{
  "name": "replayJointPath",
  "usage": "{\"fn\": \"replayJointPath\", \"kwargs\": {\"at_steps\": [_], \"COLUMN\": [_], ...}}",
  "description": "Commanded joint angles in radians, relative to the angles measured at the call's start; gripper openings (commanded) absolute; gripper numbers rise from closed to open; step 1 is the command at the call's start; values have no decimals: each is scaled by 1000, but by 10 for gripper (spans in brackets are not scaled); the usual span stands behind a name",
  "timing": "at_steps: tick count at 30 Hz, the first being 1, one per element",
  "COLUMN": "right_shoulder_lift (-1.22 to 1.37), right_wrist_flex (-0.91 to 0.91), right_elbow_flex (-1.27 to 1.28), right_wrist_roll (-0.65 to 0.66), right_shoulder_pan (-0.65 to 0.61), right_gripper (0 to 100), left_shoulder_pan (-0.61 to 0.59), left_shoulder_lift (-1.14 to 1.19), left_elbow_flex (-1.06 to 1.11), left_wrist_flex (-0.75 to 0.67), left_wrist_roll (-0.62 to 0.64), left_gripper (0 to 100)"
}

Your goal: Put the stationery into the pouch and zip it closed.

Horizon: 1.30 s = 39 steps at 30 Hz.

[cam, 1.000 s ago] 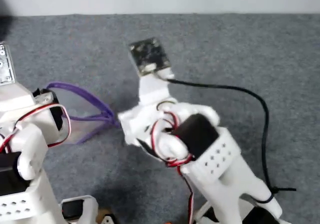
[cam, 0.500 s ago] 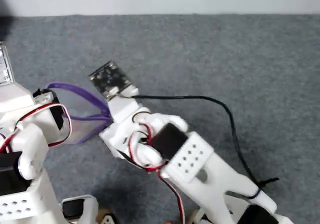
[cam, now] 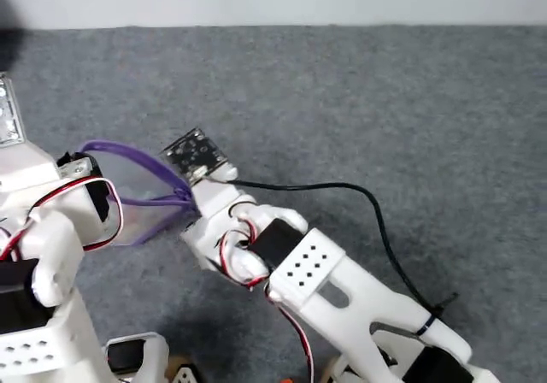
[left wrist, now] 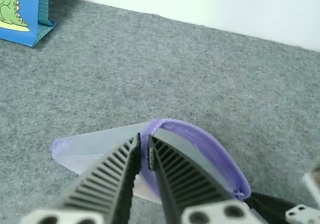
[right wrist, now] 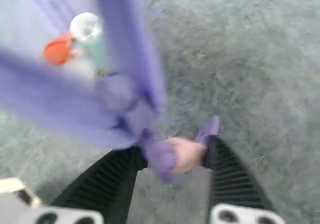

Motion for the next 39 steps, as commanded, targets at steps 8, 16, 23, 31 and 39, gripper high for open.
{"fn": "replayJointPath", "kwargs": {"at_steps": [8, 16, 23, 31, 39], "right_shoulder_lift": [-116, -380, -498, -498, -501], "right_wrist_flex": [19, 229, 340, 338, 318], "right_elbow_flex": [-3, -3, 2, 3, 2], "right_wrist_roll": [91, 124, 94, 74, 74], "right_shoulder_pan": [107, 85, -12, -10, -10], "right_gripper": [8, 8, 8, 8, 8], "left_shoulder_pan": [-3, 86, 333, 345, 347], "left_shoulder_lift": [8, 40, 114, 118, 118], "left_elbow_flex": [27, 105, 143, -61, -294], "left_wrist_flex": [-12, -161, -199, -192, 29], "left_wrist_roll": [15, 18, 18, 20, 32], "left_gripper": [13, 156, 258, 261, 261]}}
